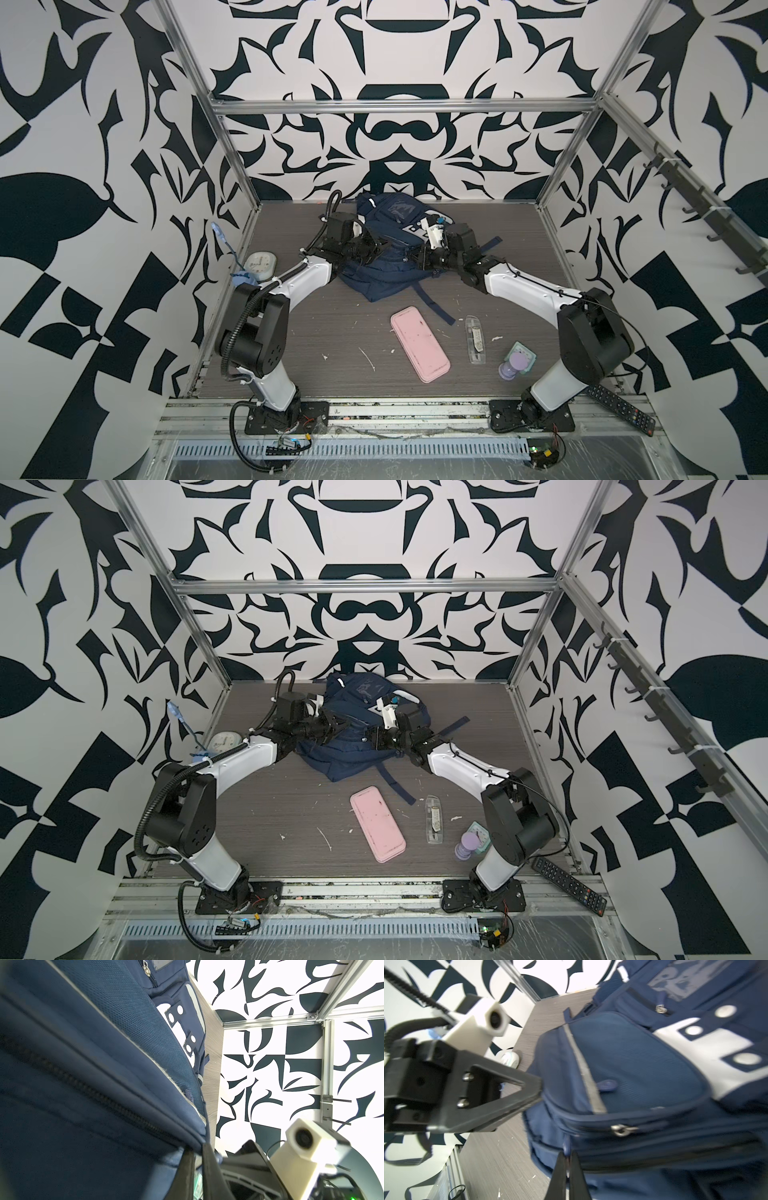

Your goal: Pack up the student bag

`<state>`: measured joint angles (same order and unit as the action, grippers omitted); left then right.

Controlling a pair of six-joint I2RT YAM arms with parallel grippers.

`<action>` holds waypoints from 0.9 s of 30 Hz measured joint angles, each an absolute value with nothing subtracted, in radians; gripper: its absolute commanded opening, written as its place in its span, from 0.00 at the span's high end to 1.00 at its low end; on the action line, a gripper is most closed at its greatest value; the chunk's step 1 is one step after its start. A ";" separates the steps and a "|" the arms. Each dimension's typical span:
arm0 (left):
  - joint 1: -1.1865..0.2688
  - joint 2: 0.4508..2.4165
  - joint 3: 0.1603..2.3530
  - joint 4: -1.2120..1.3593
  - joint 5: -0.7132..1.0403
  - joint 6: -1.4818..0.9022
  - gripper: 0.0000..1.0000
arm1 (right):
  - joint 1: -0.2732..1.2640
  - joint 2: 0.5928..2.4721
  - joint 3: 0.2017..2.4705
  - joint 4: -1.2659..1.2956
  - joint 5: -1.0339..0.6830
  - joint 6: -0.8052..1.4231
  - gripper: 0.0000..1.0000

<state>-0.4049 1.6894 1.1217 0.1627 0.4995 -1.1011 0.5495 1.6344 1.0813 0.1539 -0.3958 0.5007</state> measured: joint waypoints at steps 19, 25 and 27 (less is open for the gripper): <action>-0.371 1.686 1.151 0.077 0.514 -1.000 0.44 | 0.651 1.719 1.174 0.175 -0.316 0.551 1.00; -0.295 1.610 1.140 0.001 0.503 -0.928 0.42 | 0.625 1.602 1.119 0.112 -0.304 0.547 1.00; -0.282 1.592 1.141 -0.023 0.491 -0.899 0.41 | 0.613 1.554 1.090 0.088 -0.300 0.546 1.00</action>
<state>-0.2825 1.5925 1.1408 -0.0235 0.4908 -0.8993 0.6128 1.5536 1.0901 0.0883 -0.3004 0.5457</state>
